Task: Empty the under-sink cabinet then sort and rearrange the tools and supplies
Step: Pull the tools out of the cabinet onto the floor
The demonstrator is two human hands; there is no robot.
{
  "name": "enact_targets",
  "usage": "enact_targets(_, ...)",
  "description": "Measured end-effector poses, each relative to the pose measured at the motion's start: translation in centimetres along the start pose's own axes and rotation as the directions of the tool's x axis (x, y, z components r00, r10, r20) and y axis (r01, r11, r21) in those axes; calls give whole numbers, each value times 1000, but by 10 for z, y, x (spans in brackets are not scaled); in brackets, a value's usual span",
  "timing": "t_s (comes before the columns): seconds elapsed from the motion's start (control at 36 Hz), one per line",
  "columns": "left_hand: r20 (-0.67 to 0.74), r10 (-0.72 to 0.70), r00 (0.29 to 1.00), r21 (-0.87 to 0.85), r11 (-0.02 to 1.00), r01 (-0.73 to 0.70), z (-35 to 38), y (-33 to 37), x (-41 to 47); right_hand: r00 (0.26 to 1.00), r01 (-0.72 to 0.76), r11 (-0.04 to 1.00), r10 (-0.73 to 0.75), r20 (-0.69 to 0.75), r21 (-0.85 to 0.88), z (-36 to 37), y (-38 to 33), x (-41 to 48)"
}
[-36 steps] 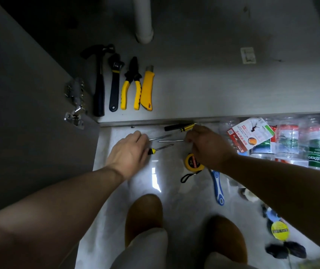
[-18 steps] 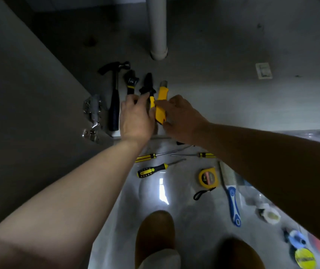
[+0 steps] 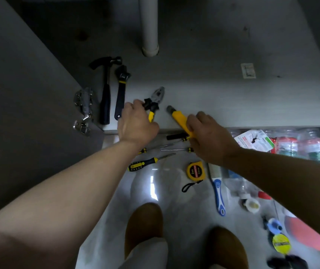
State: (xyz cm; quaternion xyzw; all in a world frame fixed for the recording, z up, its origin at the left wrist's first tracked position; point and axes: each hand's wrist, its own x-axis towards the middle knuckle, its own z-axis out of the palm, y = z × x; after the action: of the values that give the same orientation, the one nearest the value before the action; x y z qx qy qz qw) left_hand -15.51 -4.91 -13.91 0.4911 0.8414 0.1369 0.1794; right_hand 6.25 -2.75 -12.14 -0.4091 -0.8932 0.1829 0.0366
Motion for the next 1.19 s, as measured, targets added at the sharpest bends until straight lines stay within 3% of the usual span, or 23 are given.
enact_targets(0.14, 6, 358, 934, -13, 934, -358, 9, -17, -35, 986, 97, 995, -101, 136, 36, 18, 15, -37)
enact_targets(0.25, 143, 536, 832, -16, 841, -540, 18, -33, -61, 942, 151, 986, -120, 315, -77, 41, 32, -56)
enact_targets(0.39, 338, 492, 803, 36, 845, -533, 35, -59, -77, 933, 173, 966, -99, 345, -192, 56, 42, -49)
enact_targets(0.53, 390, 423, 818, 56, 876, -479, 36, -83, -75, 940, 110, 955, -10, 342, -274, 62, 40, -30)
enact_targets(0.67, 470, 443, 764, 64, 845, -530, 38, -99, -78, 941, 48, 947, 64, 333, -319, 59, 36, -14)
enact_targets(0.81, 517, 429, 741, 89, 834, -545, 45, -105, -83, 953, -43, 970, 112, 280, -241, 51, 34, -18)
enact_targets(1.19, 475, 449, 757, 185, 790, -585, 41, -99, -71, 963, -50, 999, 53, 264, -17, 39, 28, -35)
